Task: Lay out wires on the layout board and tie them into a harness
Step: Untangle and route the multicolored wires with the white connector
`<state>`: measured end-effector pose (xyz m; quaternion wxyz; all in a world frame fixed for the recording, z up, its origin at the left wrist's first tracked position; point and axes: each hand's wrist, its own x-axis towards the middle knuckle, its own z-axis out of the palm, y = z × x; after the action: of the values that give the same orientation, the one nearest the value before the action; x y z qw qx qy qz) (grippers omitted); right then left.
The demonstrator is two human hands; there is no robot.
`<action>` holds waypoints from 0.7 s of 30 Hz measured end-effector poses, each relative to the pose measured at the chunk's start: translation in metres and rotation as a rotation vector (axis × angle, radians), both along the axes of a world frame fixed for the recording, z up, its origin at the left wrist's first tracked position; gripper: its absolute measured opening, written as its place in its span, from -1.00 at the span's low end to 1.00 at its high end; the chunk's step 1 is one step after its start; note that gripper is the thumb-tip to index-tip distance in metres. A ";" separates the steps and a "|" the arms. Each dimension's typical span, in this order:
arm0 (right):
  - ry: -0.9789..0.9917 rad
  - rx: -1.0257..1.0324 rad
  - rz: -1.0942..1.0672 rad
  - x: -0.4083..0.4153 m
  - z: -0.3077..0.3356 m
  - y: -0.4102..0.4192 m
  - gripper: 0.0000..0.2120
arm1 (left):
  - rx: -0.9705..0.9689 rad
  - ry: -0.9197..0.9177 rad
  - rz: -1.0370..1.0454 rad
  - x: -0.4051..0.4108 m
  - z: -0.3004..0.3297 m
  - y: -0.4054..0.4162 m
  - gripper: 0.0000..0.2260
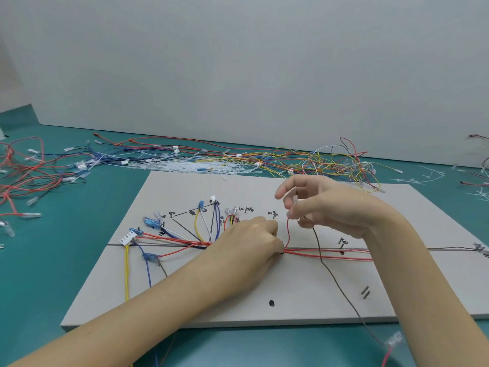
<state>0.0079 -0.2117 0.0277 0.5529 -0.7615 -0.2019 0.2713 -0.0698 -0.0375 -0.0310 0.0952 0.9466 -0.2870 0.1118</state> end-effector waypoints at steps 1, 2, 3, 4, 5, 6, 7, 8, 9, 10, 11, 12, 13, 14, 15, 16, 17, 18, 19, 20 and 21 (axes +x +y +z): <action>0.044 0.046 -0.024 0.003 -0.001 -0.001 -0.69 | 0.002 -0.006 -0.001 0.000 -0.001 0.000 -0.72; 0.079 0.080 -0.060 0.005 -0.002 -0.003 -0.69 | 0.007 -0.013 0.002 0.000 -0.001 0.000 -0.72; 0.111 0.110 -0.098 0.007 -0.004 -0.006 -0.69 | 0.010 -0.020 0.005 0.000 -0.002 -0.001 -0.71; 0.147 0.142 -0.133 0.008 -0.006 -0.008 -0.69 | 0.008 -0.022 0.007 0.000 -0.003 -0.001 -0.71; 0.182 0.177 -0.160 0.009 -0.008 -0.010 -0.69 | 0.002 -0.020 0.010 0.000 -0.003 -0.001 -0.71; 0.212 0.211 -0.182 0.010 -0.010 -0.011 -0.68 | -0.003 -0.015 0.010 0.000 -0.003 -0.002 -0.71; 0.240 0.245 -0.195 0.011 -0.012 -0.012 -0.66 | -0.003 -0.010 0.011 -0.001 -0.002 -0.002 -0.71; 0.269 0.283 -0.197 0.011 -0.013 -0.013 -0.63 | 0.002 -0.005 0.014 -0.001 -0.002 -0.002 -0.71; 0.297 0.324 -0.193 0.012 -0.015 -0.013 -0.60 | 0.006 -0.003 0.017 -0.001 -0.001 -0.002 -0.71; 0.322 0.364 -0.188 0.012 -0.016 -0.013 -0.59 | 0.010 -0.002 0.019 -0.001 -0.001 -0.002 -0.70; 0.341 0.399 -0.184 0.013 -0.017 -0.011 -0.61 | 0.014 -0.003 0.022 -0.001 -0.001 -0.002 -0.70; 0.353 0.425 -0.178 0.013 -0.018 -0.010 -0.63 | 0.020 -0.004 0.024 -0.001 0.000 -0.002 -0.70; 0.353 0.437 -0.169 0.013 -0.019 -0.009 -0.62 | 0.023 -0.005 0.025 -0.001 0.000 -0.002 -0.70; 0.340 0.436 -0.156 0.013 -0.020 -0.008 -0.62 | 0.022 -0.007 0.027 -0.001 0.000 -0.002 -0.70; 0.316 0.429 -0.140 0.013 -0.020 -0.008 -0.61 | 0.019 -0.009 0.027 -0.001 0.000 -0.002 -0.70; 0.280 0.415 -0.126 0.013 -0.020 -0.008 -0.61 | 0.016 -0.012 0.027 -0.001 0.000 -0.002 -0.70; 0.227 0.390 -0.115 0.012 -0.019 -0.008 -0.61 | 0.013 -0.016 0.028 -0.001 -0.001 -0.003 -0.70; 0.163 0.353 -0.112 0.011 -0.018 -0.007 -0.63 | 0.009 -0.021 0.027 -0.001 -0.001 -0.003 -0.70; 0.096 0.309 -0.118 0.009 -0.018 -0.006 -0.65 | 0.004 -0.025 0.027 -0.001 -0.001 -0.003 -0.70; 0.033 0.263 -0.135 0.007 -0.018 -0.005 -0.68 | -0.004 -0.026 0.027 -0.001 -0.001 -0.003 -0.70; -0.028 0.214 -0.166 0.006 -0.019 -0.004 -0.72 | -0.011 -0.025 0.026 -0.001 -0.001 -0.003 -0.70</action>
<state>0.0136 -0.2159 0.0087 0.6485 -0.7160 -0.1737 0.1912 -0.0707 -0.0405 -0.0323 0.0953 0.9483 -0.2753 0.1262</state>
